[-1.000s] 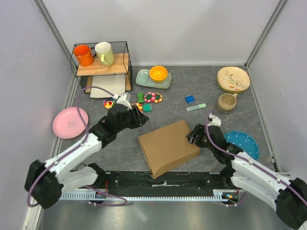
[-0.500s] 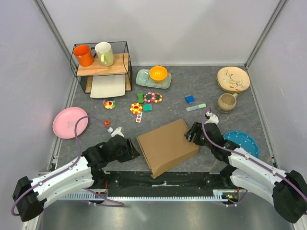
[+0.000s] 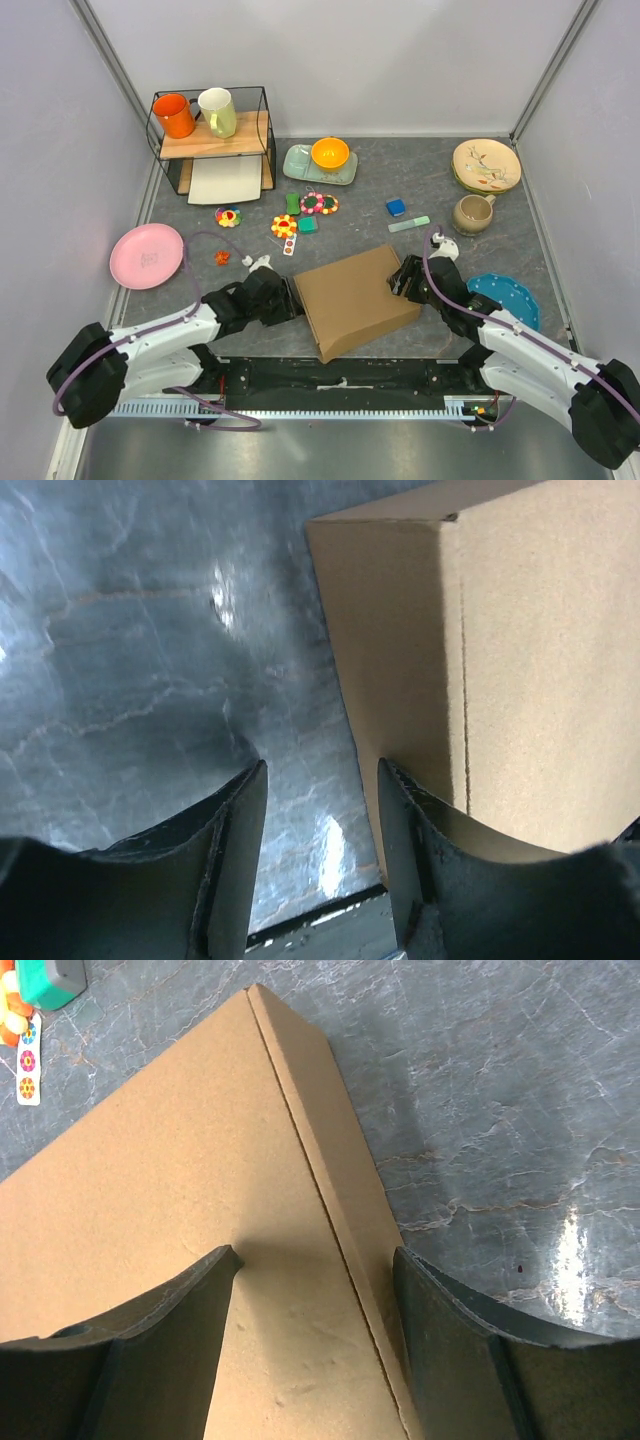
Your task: Fold the paper box
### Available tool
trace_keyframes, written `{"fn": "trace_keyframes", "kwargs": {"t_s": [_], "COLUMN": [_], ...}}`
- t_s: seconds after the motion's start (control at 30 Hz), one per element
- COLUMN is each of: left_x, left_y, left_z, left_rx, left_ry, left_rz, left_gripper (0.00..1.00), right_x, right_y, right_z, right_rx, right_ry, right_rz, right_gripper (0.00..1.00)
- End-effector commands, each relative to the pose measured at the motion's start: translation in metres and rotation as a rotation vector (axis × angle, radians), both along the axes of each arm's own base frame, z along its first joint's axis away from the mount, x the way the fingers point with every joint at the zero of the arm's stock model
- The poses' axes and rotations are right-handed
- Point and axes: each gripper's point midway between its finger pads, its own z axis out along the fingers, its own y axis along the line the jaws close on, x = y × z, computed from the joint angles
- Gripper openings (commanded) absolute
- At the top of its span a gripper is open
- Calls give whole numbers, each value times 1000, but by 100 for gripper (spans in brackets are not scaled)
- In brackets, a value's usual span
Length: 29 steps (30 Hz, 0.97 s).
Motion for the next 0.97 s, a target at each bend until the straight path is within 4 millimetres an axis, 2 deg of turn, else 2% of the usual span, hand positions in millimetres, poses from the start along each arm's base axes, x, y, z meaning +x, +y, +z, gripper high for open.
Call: {"fn": "trace_keyframes", "kwargs": {"t_s": [0.0, 0.2, 0.23, 0.37, 0.43, 0.47, 0.53, 0.57, 0.6, 0.67, 0.8, 0.93], "left_x": [52, 96, 99, 112, 112, 115, 110, 111, 106, 103, 92, 80], "left_y": [-22, -6, -4, 1, 7, 14, 24, 32, 38, 47, 53, 61], "left_z": [44, 58, 56, 66, 70, 79, 81, 83, 87, 90, 102, 104], "left_rx": [-101, -61, -43, -18, 11, 23, 54, 75, 86, 86, 41, 42], "left_ry": [-161, -221, -215, -227, -241, -271, -274, -283, -282, -278, -267, -255], "left_rz": [6, 66, 68, 84, 87, 114, 134, 160, 178, 237, 280, 300], "left_gripper": [56, 56, 56, 56, 56, 56, 56, 57, 57, 57, 56, 55], "right_x": [-6, 3, 5, 13, 17, 20, 26, 26, 31, 30, 34, 33], "right_y": [-2, -3, -4, -7, -8, -12, -14, -23, -24, -33, -47, -51], "right_z": [-7, -4, -7, -3, 8, 12, 29, 31, 46, 54, 87, 99], "right_rx": [-35, -51, -60, -87, -86, -99, -99, -132, -127, -155, -157, -154], "right_ry": [28, 10, 15, 7, -22, -37, -83, -85, -115, -123, -208, -242], "right_rz": [19, -3, -10, -38, -49, -66, -84, -114, -129, -158, -223, -226], "right_gripper": [73, 73, 74, 74, 75, 75, 76, 76, 78, 79, 80, 82]}}
